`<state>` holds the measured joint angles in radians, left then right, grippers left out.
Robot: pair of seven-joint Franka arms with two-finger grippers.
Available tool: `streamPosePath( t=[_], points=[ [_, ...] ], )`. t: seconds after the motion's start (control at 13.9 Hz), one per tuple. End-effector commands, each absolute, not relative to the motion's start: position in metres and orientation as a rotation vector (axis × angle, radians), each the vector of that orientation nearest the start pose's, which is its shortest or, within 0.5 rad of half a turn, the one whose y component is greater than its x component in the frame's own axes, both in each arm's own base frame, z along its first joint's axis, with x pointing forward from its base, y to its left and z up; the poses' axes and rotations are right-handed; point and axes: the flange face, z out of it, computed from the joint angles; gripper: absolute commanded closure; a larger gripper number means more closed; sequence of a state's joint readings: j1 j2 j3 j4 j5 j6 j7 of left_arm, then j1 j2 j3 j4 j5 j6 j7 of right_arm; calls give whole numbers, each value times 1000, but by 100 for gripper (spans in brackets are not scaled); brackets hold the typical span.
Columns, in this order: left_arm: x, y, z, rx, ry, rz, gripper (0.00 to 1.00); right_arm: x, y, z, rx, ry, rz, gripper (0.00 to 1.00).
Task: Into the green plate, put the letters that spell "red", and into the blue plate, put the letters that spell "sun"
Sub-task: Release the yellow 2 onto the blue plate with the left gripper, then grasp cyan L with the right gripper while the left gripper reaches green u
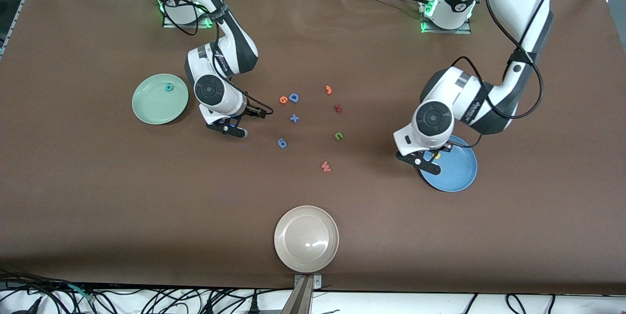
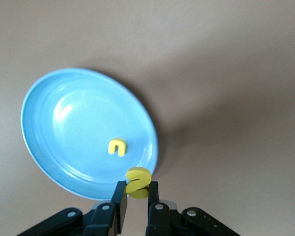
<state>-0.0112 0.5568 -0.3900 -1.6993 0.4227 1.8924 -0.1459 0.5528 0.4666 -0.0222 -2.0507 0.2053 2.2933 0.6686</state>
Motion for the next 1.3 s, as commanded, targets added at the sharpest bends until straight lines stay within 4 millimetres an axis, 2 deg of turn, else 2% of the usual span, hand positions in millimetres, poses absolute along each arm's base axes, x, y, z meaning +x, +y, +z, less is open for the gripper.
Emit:
streamPosePath(
  t=[0.0, 0.07, 0.14, 0.22, 0.29, 0.43, 0.58, 0.65, 0.79, 0.86, 1.01, 1.08, 1.22],
  points=[
    [603, -158, 238, -2829, 599, 432, 100, 476, 293, 174, -3087, 483, 415, 1],
    [601, -143, 226, -2834, 590, 427, 100, 474, 295, 174, -3072, 496, 411, 1],
    [597, -145, 216, -2831, 622, 401, 100, 474, 296, 174, -3052, 521, 421, 2],
    [590, -146, 206, -2828, 648, 386, 96, 474, 296, 174, -3041, 536, 428, 2],
    [590, -143, 203, -2834, 646, 378, 73, 474, 296, 174, -3041, 537, 428, 2],
    [591, -142, 205, -2833, 644, 378, 1, 474, 296, 174, -3038, 539, 419, 6],
    [594, -142, 212, -2832, 639, 369, 0, 474, 296, 168, -3040, 542, 417, 17],
    [596, -152, 226, -2834, 638, 355, 0, 475, 296, 169, -3037, 541, 404, 21],
    [590, -202, 263, -2839, 703, 341, 0, 478, 296, 170, -3036, 538, 395, 23],
    [593, -213, 278, -2861, 693, 335, 0, 479, 297, 173, -3034, 534, 390, 23],
    [593, -239, 297, -2955, 673, 327, 0, 479, 297, 174, -3033, 534, 388, 26],
    [595, -250, 303, -2981, 658, 315, 0, 479, 297, 174, -3033, 534, 388, 34],
    [585, -288, 305, -2985, 653, 291, 0, 479, 297, 174, -3033, 534, 388, 42]
  ],
)
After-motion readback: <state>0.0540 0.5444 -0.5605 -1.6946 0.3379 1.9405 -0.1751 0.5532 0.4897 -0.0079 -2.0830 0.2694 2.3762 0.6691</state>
